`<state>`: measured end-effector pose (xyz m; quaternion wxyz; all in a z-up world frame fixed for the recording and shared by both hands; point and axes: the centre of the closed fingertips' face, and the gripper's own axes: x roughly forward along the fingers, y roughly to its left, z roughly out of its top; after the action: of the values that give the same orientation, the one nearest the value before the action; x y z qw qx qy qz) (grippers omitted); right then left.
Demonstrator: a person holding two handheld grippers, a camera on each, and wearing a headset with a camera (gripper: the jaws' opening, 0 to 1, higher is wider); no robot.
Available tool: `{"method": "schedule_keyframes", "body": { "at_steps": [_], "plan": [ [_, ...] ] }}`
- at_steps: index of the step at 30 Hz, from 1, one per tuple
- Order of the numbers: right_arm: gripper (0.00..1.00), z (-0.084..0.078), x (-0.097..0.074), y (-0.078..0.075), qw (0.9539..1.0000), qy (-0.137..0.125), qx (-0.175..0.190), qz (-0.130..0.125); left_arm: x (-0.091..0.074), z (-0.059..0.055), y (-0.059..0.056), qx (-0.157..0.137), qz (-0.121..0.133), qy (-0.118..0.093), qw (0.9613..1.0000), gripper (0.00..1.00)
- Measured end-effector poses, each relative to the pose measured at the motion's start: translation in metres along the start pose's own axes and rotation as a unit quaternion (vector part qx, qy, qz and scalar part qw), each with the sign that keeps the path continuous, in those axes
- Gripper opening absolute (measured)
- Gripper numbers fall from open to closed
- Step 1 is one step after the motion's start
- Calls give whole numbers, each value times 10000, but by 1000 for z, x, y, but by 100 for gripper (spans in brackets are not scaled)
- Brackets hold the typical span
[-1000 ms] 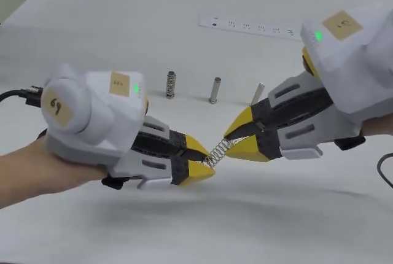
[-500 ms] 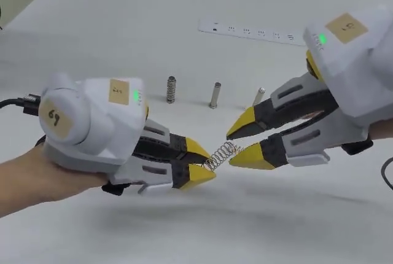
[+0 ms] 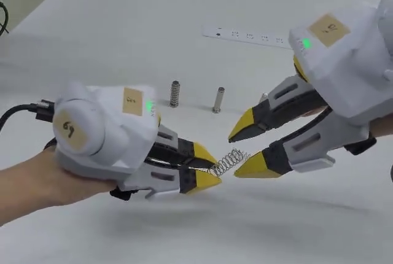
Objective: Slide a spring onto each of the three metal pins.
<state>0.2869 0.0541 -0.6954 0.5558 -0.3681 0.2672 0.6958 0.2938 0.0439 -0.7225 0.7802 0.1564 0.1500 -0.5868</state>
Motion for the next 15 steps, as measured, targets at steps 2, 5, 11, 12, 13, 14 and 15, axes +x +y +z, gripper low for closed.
{"method": "schedule_keyframes", "body": {
  "at_steps": [2, 5, 11, 12, 13, 14, 15],
  "plan": [
    [20, -3, 1, 0, 10000, 87, -23, 36, 1, 1, 0, 1, 10, -22, 10000, 1],
    [18, -6, 4, 1, 9999, 125, 32, 99, 2, 3, 0, 1, 11, -47, 10000, 1],
    [16, -11, 8, 1, 9997, 221, 15, 123, 2, 6, 0, 7, 4, -80, 10000, 1],
    [15, -11, 9, 1, 9997, 218, 2, 118, 2, 6, 0, -7, -2, -89, 10000, 1],
    [15, -9, 10, 2, 9997, 210, 1, 109, 2, 6, 0, 1, -7, -89, 10000, 1],
    [15, -9, 10, 2, 9997, 206, 4, 118, 2, 5, 0, 0, -9, -81, 10000, 1],
    [15, -9, 11, 2, 9997, 199, 9, 123, 2, 5, 0, 1, -9, -82, 10000, 1]
  ]
}}
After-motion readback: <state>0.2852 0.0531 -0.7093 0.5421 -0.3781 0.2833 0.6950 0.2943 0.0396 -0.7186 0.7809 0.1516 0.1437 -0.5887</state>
